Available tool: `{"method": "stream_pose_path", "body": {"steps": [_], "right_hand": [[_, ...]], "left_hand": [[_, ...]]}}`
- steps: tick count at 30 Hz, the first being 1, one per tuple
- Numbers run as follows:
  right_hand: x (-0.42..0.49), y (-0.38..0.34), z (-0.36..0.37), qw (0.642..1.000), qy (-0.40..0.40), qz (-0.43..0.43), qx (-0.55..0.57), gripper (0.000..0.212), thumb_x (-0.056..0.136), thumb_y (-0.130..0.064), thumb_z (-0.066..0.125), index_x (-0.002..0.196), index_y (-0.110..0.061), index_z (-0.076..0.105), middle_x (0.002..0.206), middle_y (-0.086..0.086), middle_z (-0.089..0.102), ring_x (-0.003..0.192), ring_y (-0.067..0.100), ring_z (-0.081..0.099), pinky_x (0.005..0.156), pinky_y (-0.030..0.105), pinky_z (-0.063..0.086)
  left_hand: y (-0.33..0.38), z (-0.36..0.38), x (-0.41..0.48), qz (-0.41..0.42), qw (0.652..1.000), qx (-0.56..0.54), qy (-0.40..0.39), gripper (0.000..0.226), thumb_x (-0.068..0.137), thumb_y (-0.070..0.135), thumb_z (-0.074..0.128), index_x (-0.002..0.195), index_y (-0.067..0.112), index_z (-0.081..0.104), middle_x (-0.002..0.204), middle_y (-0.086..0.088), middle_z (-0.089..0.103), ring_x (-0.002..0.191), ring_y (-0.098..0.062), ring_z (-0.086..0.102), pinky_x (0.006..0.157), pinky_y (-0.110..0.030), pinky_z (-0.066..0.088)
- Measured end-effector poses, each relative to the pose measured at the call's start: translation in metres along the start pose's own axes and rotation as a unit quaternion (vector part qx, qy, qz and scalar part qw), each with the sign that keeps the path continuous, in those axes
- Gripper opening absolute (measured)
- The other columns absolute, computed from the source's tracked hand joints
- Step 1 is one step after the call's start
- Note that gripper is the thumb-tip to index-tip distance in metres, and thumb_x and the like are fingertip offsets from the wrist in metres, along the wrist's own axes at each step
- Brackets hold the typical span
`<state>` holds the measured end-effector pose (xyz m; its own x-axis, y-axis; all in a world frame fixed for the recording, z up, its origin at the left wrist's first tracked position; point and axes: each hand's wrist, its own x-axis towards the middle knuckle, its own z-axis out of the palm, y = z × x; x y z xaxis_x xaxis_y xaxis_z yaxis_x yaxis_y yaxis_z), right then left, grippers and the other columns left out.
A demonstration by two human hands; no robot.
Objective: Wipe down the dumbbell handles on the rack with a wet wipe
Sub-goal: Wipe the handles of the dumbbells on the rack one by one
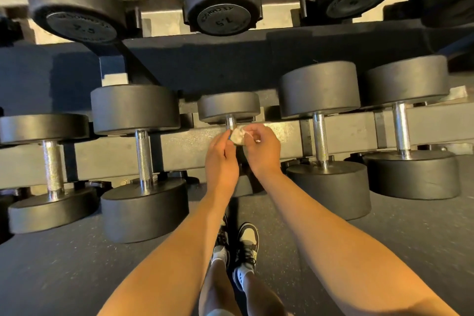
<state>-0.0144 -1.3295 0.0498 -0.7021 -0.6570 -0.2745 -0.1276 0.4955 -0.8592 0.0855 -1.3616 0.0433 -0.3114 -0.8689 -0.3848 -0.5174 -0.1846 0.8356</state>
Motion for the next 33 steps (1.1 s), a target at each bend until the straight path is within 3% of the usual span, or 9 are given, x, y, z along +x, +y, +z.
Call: {"method": "stream_pose_path", "body": {"steps": [2,6,12,14,17,23,25,29,33], "right_hand": [[0.011,-0.001,0.006,0.999,0.026,-0.023,-0.030,0.018,0.097,-0.008,0.060,0.107,-0.021,0.068,0.105,-0.005,0.063,0.092,0.000,0.056,0.079,0.002,0.040],[0.025,-0.002,0.023,0.997,-0.015,-0.052,-0.049,0.022,0.098,-0.010,0.060,0.115,-0.017,0.071,0.115,-0.003,0.062,0.102,0.002,0.056,0.085,-0.001,0.039],[0.018,0.008,0.029,0.995,-0.070,-0.045,-0.060,0.031,0.097,-0.004,0.060,0.126,-0.014,0.068,0.119,-0.007,0.053,0.106,0.000,0.050,0.091,-0.003,0.035],[0.016,0.012,0.023,0.993,-0.071,-0.044,-0.086,0.032,0.096,-0.003,0.060,0.124,-0.015,0.069,0.117,-0.004,0.059,0.106,0.004,0.053,0.095,0.003,0.039],[0.016,0.014,0.017,0.990,-0.082,-0.046,-0.110,0.030,0.096,-0.004,0.061,0.122,-0.015,0.071,0.115,0.004,0.067,0.102,0.004,0.056,0.091,0.001,0.039],[0.026,0.004,0.030,0.997,-0.051,-0.034,-0.055,0.033,0.096,-0.012,0.064,0.129,-0.014,0.066,0.129,-0.001,0.063,0.117,0.005,0.054,0.092,-0.006,0.031],[0.022,0.010,0.029,0.995,-0.068,-0.044,-0.058,0.034,0.095,-0.011,0.066,0.129,-0.016,0.067,0.127,-0.002,0.065,0.117,0.006,0.057,0.095,-0.002,0.034],[0.009,0.020,0.014,0.994,-0.090,-0.028,-0.056,0.030,0.096,-0.006,0.062,0.122,-0.018,0.071,0.116,-0.006,0.070,0.106,0.005,0.063,0.093,0.003,0.040],[0.001,0.020,0.004,0.993,-0.106,-0.019,-0.047,0.029,0.097,-0.006,0.060,0.120,-0.020,0.072,0.104,-0.015,0.068,0.095,0.000,0.063,0.086,0.005,0.045]], "left_hand": [[-0.008,0.004,0.004,0.005,0.997,0.062,0.041,0.038,0.110,0.029,0.035,0.141,0.024,0.055,0.135,0.009,0.055,0.127,-0.007,0.049,0.107,-0.028,0.041],[-0.017,0.007,0.008,-0.036,0.997,0.073,0.013,0.041,0.109,0.043,0.029,0.140,0.033,0.054,0.133,0.009,0.063,0.121,-0.010,0.058,0.104,-0.038,0.049],[-0.015,0.001,0.001,-0.033,0.997,0.072,0.015,0.042,0.109,0.041,0.032,0.146,0.033,0.051,0.131,0.012,0.064,0.114,-0.003,0.059,0.099,-0.024,0.046],[-0.013,0.000,0.000,-0.057,0.997,0.055,0.024,0.041,0.110,0.040,0.032,0.146,0.034,0.049,0.117,0.020,0.062,0.099,0.009,0.057,0.085,-0.011,0.041],[-0.011,-0.002,0.000,-0.059,0.996,0.058,0.032,0.041,0.109,0.041,0.032,0.147,0.035,0.047,0.103,0.020,0.062,0.088,0.005,0.059,0.071,-0.012,0.040],[-0.013,-0.001,0.000,-0.055,0.996,0.062,0.030,0.043,0.109,0.042,0.032,0.150,0.034,0.045,0.137,0.008,0.062,0.121,-0.010,0.058,0.102,-0.028,0.045],[-0.013,-0.001,0.000,-0.050,0.996,0.065,0.033,0.042,0.109,0.041,0.032,0.148,0.034,0.046,0.133,0.009,0.064,0.117,-0.009,0.060,0.097,-0.025,0.044],[-0.007,-0.001,-0.002,-0.053,0.995,0.068,0.040,0.040,0.109,0.038,0.034,0.146,0.035,0.050,0.109,0.016,0.065,0.088,0.004,0.058,0.083,-0.024,0.044],[-0.007,0.000,-0.002,-0.049,0.995,0.082,0.029,0.041,0.109,0.041,0.032,0.146,0.035,0.049,0.117,0.011,0.068,0.103,-0.009,0.064,0.090,-0.032,0.051]]}}
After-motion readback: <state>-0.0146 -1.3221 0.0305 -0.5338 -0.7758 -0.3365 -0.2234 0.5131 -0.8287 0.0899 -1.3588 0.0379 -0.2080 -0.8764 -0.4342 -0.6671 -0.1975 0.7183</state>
